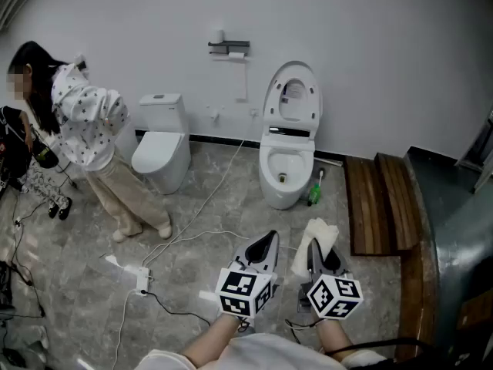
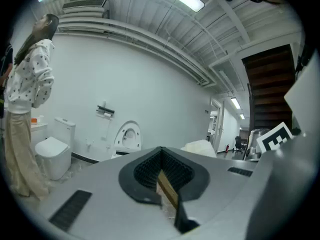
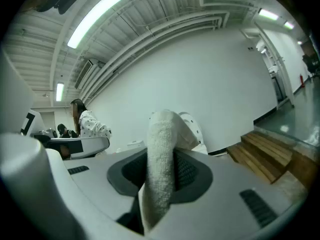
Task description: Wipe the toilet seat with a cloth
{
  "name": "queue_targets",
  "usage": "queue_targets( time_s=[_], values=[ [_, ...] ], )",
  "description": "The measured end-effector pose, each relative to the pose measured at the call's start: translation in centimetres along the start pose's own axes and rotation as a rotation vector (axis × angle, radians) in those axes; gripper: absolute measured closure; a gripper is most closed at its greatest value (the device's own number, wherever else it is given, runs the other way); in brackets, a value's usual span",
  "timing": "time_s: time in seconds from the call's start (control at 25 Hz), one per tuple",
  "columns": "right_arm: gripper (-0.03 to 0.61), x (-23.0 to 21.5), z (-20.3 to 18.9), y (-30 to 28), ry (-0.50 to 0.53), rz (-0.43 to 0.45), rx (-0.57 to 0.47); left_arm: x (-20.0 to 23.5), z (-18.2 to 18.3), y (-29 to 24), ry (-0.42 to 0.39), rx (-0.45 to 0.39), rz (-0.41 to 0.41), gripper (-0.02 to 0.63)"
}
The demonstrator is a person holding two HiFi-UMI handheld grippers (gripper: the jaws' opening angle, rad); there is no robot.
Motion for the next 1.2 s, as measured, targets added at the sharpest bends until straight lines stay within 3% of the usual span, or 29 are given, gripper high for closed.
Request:
queue_targets(
  time_s=[0.52, 1.2],
  values=[
    [0.479, 1.1, -0.3, -5.3, -0.045, -0.028, 0.008, 5.8, 0.0, -3.4, 0.020, 0.038, -0.027, 0.618],
    [0.479, -1.8, 0.1, -12.1, -0.075, -0.074, 0.047, 9.8, -0.2, -9.3, 0.051, 0.086, -0.034, 0.618]
  ],
)
Point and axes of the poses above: the fingertips, and each gripper's own axes: y backward along the fingers, x to its left, z out of its top, the point moved 8 cm from there along y, backward along the fingers, and after that the axes turned 1 degree about y, right-handed, at the moved point
